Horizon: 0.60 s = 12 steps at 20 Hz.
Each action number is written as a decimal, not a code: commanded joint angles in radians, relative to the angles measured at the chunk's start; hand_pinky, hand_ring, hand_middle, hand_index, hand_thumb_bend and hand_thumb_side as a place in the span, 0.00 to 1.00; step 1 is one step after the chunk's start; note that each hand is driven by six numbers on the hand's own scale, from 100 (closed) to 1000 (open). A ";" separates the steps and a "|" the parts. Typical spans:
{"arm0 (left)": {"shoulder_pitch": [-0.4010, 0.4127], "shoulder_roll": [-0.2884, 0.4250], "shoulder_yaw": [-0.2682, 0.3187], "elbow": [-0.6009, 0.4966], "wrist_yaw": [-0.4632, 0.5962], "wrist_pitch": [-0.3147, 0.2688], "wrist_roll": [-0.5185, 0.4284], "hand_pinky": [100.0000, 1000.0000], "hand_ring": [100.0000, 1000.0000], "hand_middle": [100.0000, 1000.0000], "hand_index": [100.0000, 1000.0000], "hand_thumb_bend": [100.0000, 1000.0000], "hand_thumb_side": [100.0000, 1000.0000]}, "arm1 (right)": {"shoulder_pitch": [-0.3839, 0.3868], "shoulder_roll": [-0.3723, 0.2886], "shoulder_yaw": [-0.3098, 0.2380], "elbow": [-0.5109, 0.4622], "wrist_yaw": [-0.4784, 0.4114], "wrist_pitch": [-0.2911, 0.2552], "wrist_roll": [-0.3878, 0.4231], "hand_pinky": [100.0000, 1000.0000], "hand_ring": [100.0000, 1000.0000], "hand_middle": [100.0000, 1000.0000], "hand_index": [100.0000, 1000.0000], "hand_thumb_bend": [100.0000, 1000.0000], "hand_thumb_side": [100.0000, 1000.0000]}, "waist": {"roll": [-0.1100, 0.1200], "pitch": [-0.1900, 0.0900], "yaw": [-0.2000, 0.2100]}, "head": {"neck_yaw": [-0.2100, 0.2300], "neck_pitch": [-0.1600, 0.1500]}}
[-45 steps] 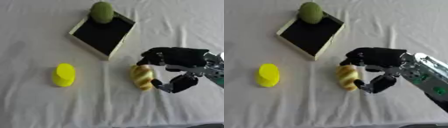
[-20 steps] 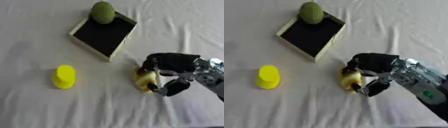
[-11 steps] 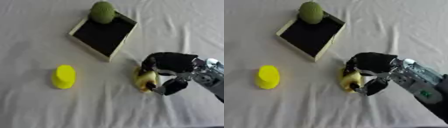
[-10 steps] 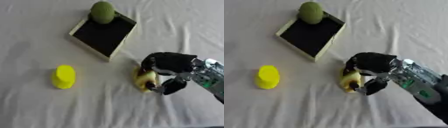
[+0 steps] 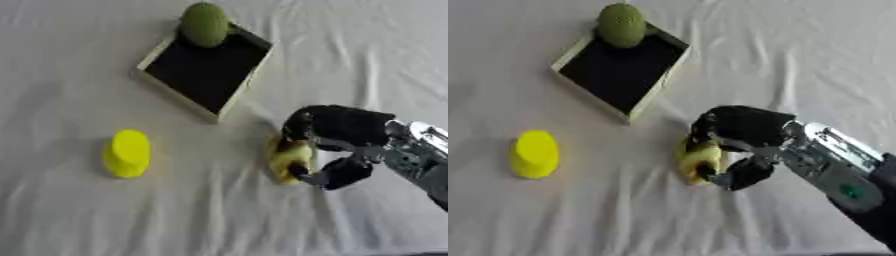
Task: Pick up objects on the table and place them in the box.
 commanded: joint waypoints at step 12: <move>-0.006 0.017 0.000 -0.020 0.002 -0.001 -0.006 0.72 0.73 0.67 0.89 0.00 0.31 | -0.065 -0.059 -0.119 -0.073 -0.180 -0.132 -0.161 0.83 0.75 0.30 0.53 0.00 0.11 | 0.001 -0.035 -0.007 | 0.004 -0.016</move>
